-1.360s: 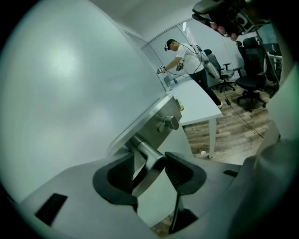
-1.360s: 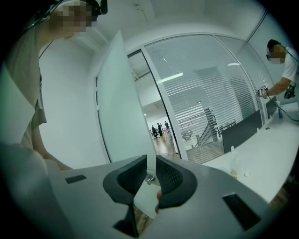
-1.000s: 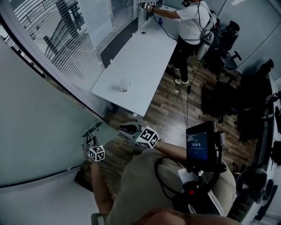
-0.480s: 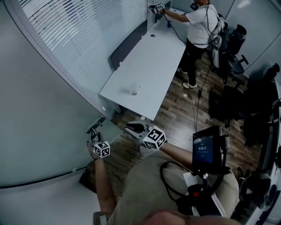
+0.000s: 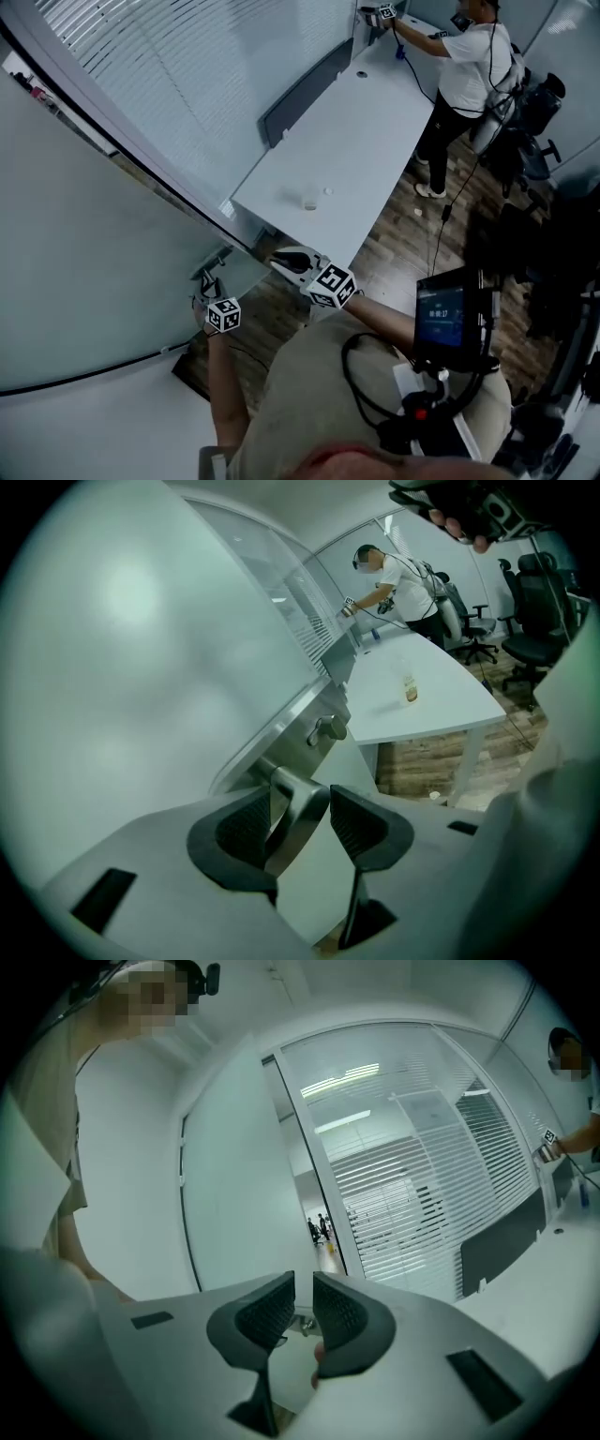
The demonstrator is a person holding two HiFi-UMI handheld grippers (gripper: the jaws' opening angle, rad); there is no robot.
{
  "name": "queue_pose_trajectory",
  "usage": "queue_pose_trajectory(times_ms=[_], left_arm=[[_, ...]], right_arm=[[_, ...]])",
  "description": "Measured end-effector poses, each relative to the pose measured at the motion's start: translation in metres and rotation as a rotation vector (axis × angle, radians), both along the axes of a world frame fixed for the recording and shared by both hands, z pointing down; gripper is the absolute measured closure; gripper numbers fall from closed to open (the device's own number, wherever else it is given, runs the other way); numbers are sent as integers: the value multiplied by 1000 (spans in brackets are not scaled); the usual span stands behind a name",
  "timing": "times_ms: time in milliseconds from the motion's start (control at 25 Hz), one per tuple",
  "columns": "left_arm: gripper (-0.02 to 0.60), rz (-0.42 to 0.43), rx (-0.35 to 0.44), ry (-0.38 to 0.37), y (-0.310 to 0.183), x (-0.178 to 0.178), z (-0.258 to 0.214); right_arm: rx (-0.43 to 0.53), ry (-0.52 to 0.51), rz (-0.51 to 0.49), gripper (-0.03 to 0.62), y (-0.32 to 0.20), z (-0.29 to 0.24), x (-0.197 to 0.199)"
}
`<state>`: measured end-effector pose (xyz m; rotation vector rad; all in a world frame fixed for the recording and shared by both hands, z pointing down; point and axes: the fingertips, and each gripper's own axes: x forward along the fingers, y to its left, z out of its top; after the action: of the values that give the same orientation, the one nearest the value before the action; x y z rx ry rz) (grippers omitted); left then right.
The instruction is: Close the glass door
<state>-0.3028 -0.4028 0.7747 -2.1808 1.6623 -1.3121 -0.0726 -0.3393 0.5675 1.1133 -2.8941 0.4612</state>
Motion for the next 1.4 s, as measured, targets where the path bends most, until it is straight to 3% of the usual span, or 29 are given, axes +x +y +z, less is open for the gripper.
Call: queue_pose_trajectory(times_ms=[440,920,1120,1400], left_arm=[[368,-118,1,-62,-10,-32,-12],[376,-107,24,-136,-46,-34,-16],[379,-83,38,-136,-59,-29,2],[380,-37,48,-112,-66,-28,-1]], right_arm=[[-22,8,-103,526,-39,-6,3],[-46,4,-187,526,-76,10,-1],[-69,36,-173,527,-87,33,-8],[-67,42,-119,527,-93,17,-37]])
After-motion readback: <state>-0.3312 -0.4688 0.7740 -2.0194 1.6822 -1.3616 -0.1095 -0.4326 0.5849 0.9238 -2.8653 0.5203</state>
